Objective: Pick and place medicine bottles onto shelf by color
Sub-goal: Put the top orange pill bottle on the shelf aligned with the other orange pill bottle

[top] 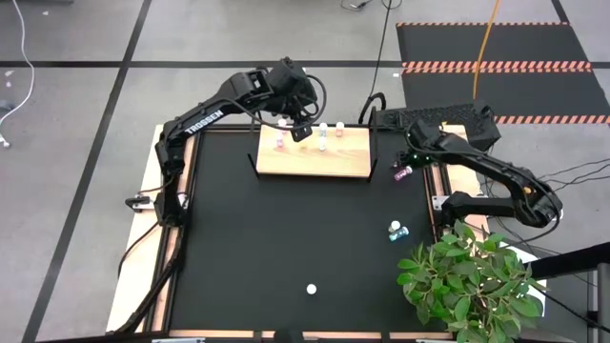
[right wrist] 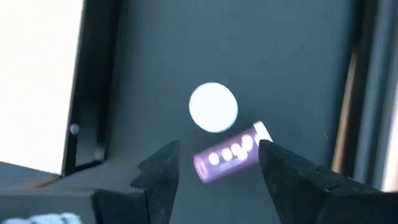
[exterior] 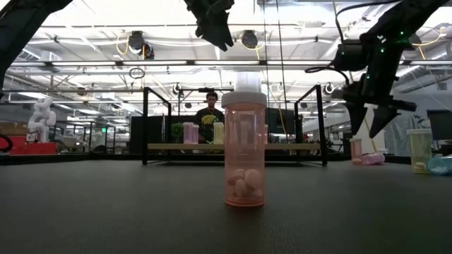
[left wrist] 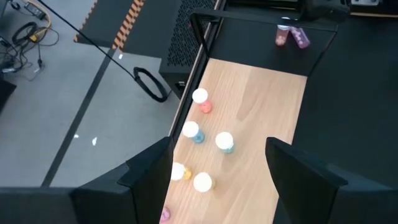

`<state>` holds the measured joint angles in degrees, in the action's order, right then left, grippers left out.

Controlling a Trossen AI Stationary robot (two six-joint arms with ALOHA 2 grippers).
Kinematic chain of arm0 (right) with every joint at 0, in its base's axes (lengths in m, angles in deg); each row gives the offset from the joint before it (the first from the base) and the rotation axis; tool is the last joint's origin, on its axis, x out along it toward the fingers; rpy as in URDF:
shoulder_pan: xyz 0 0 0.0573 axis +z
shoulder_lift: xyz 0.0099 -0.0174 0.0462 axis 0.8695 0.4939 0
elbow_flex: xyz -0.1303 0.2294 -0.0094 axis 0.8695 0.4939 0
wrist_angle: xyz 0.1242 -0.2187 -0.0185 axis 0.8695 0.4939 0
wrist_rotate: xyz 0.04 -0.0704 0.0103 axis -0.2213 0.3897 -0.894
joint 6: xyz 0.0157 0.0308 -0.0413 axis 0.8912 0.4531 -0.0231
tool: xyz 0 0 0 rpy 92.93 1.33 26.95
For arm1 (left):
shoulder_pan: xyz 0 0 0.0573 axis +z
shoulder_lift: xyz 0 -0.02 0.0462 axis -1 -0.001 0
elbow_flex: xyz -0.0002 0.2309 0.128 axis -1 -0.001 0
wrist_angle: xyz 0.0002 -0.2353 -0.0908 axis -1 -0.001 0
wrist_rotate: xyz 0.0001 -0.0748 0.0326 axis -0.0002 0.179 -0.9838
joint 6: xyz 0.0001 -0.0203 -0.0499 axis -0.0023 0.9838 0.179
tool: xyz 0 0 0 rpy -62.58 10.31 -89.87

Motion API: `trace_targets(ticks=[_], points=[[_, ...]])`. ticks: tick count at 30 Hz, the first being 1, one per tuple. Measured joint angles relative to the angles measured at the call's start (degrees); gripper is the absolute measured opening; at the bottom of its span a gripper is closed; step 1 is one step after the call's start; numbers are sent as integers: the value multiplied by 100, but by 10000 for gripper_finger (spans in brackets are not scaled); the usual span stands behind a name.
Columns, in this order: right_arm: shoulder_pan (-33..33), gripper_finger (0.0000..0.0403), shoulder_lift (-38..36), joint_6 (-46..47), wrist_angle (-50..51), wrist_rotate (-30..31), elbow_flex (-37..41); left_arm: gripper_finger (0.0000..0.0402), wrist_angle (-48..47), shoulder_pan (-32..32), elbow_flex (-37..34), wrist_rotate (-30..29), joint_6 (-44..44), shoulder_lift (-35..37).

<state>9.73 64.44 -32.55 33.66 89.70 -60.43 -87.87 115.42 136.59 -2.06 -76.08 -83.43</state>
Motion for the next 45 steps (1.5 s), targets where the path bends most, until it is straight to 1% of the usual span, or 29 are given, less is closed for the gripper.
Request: trace_targets(ticks=[5, 11, 15, 18, 22, 32, 35, 38, 40, 43, 45], points=[[-2, 228, -2, -303, -593, 44, 150, 257, 7, 0, 0, 0, -61, 0], [-37, 262, 131, -453, -810, 49, 150, 257, 56, 10, 0, 0, -152, 0], [-37, 262, 396, -543, -893, 57, 150, 257, 81, 29, 0, 0, -288, 0], [-39, 250, 571, -571, -1001, 79, 150, 257, 77, 72, -2, 0, -288, 0], [-73, 224, 727, -558, -1019, 175, 150, 257, 37, 125, -2, 0, -272, 0], [-79, 127, 780, -541, -998, 177, 150, 257, 44, 205, -2, 0, -291, -1], [-79, 106, 780, -589, -994, 176, 150, 257, 46, 250, -2, -1, -314, -2], [-79, 102, 759, -595, -959, 175, 150, 257, 46, 275, -2, -2, -244, -2], [-76, 107, 684, -595, -898, 175, 150, 257, 42, 280, -2, -2, -193, -2], [-76, 118, 471, -578, -764, 166, 141, 257, 30, 280, -2, 0, -117, -2], [-76, 118, 293, -602, -574, 167, 57, 257, -1, 280, -2, 0, -88, -2]])
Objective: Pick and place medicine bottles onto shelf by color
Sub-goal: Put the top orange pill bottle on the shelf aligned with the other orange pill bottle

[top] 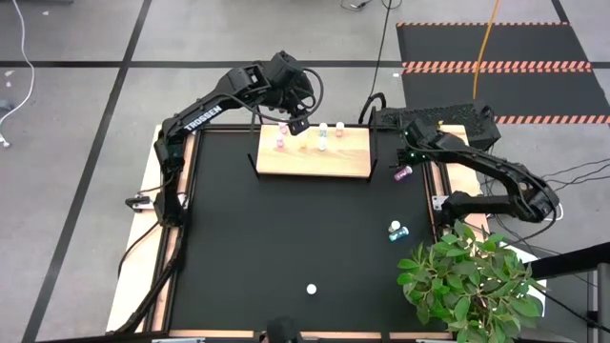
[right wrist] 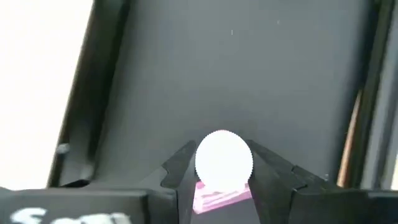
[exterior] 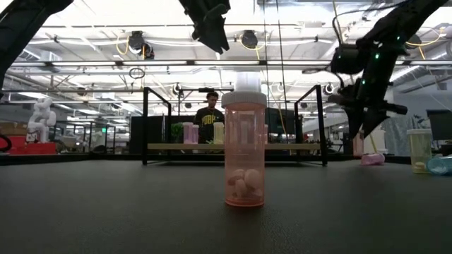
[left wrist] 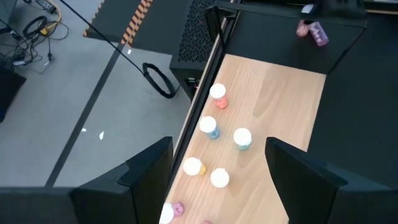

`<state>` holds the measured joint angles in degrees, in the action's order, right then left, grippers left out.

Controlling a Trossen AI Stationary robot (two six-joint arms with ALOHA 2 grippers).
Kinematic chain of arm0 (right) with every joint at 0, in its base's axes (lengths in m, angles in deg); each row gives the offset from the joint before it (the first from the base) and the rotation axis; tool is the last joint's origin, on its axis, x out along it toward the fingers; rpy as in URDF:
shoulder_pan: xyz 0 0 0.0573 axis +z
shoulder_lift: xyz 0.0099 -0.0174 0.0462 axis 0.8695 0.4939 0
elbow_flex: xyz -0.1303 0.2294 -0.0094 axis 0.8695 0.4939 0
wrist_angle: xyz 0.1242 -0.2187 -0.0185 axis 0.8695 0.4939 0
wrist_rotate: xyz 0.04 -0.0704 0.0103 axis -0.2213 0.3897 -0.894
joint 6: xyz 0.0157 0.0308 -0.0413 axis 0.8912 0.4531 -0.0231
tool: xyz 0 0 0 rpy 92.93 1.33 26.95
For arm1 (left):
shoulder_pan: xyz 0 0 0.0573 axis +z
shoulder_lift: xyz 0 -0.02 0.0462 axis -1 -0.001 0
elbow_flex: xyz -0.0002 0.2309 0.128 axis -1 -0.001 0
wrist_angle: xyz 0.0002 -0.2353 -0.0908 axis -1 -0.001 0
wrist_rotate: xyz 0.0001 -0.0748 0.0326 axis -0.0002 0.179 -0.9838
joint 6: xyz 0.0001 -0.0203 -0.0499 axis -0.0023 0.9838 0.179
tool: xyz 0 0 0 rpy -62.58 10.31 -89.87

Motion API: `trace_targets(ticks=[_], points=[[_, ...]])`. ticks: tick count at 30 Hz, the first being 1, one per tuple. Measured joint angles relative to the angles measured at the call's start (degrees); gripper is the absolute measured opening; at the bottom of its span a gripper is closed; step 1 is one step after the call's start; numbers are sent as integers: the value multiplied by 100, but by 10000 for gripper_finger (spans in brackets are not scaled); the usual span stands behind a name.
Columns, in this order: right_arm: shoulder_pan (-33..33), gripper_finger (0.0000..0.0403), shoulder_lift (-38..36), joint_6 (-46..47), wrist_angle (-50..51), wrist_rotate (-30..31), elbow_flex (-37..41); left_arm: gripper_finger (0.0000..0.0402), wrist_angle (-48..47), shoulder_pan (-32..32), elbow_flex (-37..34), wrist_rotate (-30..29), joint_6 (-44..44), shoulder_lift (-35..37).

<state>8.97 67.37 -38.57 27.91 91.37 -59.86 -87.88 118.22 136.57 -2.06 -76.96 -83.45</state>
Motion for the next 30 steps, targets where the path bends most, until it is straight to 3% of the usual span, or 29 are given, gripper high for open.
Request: trace_targets(ticks=[8, 13, 19, 23, 30], points=[[0, 110, -753, -173, 729, 47, -792, 257, -302, -9, -11, -454, 631, 101], [4, 113, -972, -424, 1178, 434, -1596, 257, -721, -29, -9, -744, 1124, 574], [24, 114, -967, -825, 1554, 478, -2790, 257, -966, -63, -7, -856, 1750, 1128], [245, 115, -937, -969, 1149, 477, -3214, 257, -1172, -56, -2, -955, 1879, 1359], [1161, 115, -467, -989, -150, 454, -3230, 257, -1736, 12, -2, -1207, 1960, 1392]])
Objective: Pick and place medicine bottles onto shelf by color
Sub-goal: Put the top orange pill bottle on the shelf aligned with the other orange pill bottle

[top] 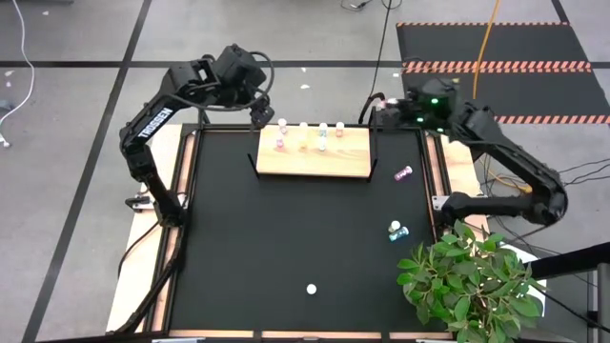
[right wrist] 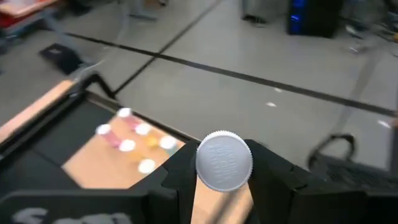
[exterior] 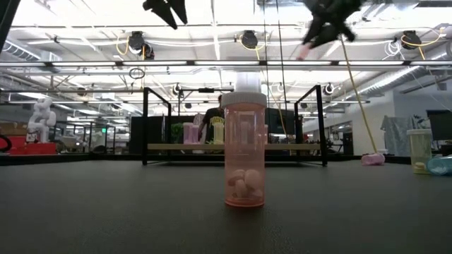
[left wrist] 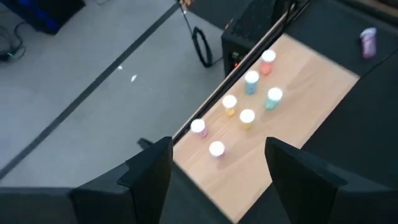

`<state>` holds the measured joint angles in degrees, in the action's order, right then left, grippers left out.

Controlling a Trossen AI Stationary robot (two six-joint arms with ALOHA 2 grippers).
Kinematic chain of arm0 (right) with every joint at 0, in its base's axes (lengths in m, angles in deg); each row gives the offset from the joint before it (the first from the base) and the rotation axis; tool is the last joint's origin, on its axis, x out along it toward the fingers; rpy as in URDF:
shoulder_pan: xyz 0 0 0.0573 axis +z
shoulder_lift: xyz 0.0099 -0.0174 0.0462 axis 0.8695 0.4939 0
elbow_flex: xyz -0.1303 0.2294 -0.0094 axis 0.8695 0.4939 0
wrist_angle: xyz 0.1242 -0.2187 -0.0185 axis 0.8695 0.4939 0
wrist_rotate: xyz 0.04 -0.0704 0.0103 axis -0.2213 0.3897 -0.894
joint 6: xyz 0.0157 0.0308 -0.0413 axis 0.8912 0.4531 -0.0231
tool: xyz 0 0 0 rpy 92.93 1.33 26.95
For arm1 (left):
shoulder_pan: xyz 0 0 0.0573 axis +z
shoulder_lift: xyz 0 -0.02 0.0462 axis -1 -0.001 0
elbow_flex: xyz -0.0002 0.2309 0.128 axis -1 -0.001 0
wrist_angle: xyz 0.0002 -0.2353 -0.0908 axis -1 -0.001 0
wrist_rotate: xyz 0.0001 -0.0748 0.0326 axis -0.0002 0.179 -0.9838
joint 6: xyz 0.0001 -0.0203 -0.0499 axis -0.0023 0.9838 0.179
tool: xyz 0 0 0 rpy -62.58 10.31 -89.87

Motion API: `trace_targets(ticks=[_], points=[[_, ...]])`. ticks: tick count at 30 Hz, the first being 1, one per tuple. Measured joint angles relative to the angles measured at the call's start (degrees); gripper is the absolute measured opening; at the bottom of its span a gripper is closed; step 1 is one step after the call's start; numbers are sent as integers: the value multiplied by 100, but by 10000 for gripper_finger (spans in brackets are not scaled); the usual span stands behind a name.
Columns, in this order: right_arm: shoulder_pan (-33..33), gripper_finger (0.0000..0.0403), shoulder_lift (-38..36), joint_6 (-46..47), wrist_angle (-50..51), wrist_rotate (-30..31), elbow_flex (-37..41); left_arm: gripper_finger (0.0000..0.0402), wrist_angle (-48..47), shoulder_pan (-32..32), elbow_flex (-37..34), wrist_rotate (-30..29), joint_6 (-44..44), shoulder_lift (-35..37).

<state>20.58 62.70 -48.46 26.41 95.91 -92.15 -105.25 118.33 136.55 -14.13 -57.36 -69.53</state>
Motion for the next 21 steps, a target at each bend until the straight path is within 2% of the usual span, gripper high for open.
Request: trace_targets(ticks=[5, 8, 16, 21], points=[[615, 115, 814, 111, -1078, -382, 0, 257, -57, 187, 0, -130, -583, -44], [801, 115, 1376, 205, -1329, -446, 0, 257, -115, 394, 0, -128, -865, -70], [863, 115, 2642, 303, -1019, -479, -2, 257, -123, 944, -14, -89, -1193, -60], [839, 115, 3250, -117, -468, -749, -667, 257, 87, 1164, -430, -83, -1374, -63]])
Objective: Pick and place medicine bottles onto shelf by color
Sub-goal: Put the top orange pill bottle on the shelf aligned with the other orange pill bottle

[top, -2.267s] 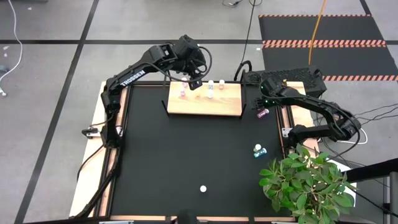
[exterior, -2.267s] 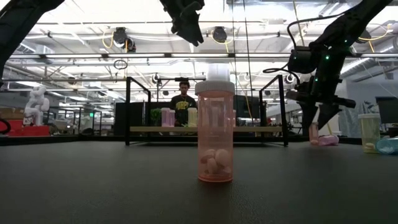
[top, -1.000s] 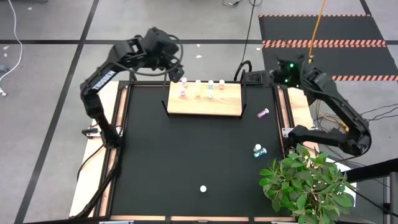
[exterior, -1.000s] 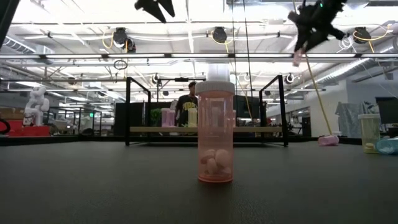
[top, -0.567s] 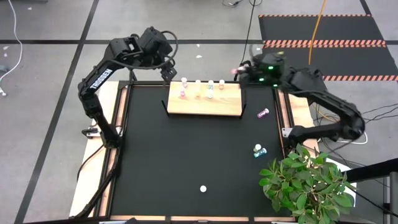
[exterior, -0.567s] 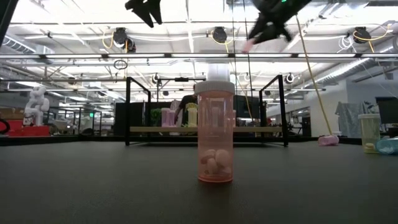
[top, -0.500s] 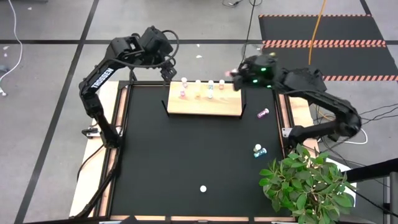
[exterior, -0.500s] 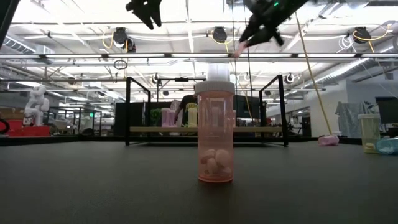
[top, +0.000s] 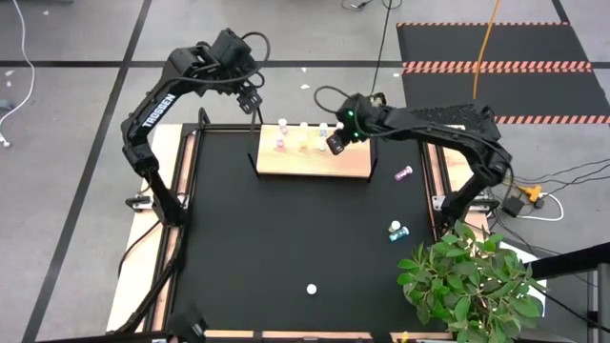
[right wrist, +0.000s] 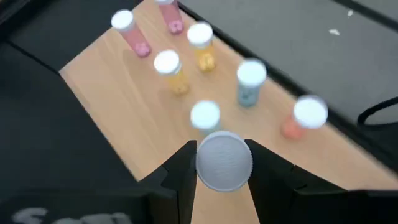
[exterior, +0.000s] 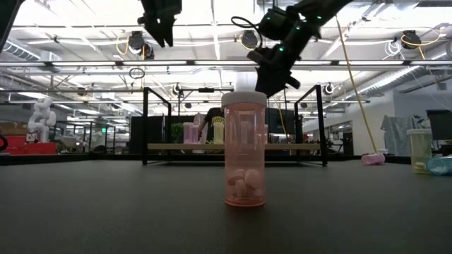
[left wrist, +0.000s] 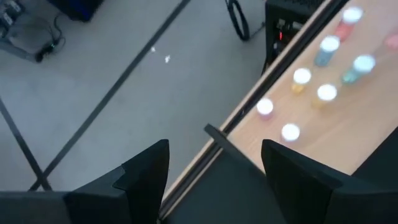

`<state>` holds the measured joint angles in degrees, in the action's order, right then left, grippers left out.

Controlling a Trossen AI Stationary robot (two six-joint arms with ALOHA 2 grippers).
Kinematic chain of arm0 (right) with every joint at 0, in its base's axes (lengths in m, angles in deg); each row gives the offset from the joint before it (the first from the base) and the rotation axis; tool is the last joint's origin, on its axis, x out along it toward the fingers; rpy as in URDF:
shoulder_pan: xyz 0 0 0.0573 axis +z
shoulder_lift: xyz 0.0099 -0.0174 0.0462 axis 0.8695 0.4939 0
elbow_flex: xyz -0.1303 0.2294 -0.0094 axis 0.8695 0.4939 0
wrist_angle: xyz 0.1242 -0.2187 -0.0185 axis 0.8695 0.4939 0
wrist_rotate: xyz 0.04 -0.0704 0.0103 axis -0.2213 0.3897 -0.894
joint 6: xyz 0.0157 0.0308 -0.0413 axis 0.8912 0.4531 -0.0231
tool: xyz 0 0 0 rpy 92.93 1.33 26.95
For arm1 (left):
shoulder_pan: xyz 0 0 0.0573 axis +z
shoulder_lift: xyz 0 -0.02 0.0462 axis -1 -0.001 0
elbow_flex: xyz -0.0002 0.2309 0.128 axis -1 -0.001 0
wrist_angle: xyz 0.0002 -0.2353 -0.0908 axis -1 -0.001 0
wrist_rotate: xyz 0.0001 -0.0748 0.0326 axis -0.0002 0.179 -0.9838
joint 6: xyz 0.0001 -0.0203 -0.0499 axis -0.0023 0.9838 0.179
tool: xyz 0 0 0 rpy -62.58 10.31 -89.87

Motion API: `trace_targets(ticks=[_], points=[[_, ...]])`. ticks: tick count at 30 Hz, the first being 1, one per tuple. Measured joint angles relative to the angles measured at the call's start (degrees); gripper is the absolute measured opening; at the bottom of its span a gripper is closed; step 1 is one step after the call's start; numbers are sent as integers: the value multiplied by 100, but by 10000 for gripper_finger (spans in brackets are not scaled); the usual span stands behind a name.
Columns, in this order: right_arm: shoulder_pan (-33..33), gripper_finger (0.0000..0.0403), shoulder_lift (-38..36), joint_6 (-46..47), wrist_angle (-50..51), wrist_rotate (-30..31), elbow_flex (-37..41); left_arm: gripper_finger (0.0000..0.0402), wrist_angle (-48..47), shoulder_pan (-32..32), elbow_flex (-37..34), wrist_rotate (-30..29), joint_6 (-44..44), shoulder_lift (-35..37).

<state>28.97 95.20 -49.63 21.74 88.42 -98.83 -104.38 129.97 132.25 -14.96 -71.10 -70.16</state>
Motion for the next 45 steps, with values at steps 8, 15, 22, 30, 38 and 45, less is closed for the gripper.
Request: trace_targets(ticks=[8, 15, 22, 30, 38, 45], points=[[-132, 115, 852, -738, 1243, 309, -1326, 257, -66, 96, -1120, 22, 202, 2], [-156, 115, 1208, -897, 1501, 331, -1328, 257, 14, -129, -1539, 24, 410, 87], [-184, 115, 1539, -1280, 1393, 293, -1324, 257, 219, -265, -1540, 19, 409, 190], [-195, 115, 1650, -1419, 1393, 276, -1324, 257, 194, -299, -1539, -23, 524, 460], [-202, 115, 1650, -1486, 1412, 111, -1239, 257, 426, -295, -1539, -51, 662, 843], [-226, 117, 1616, -1460, 1359, -38, -1004, 257, 672, -295, -1539, -54, 777, 1115]])
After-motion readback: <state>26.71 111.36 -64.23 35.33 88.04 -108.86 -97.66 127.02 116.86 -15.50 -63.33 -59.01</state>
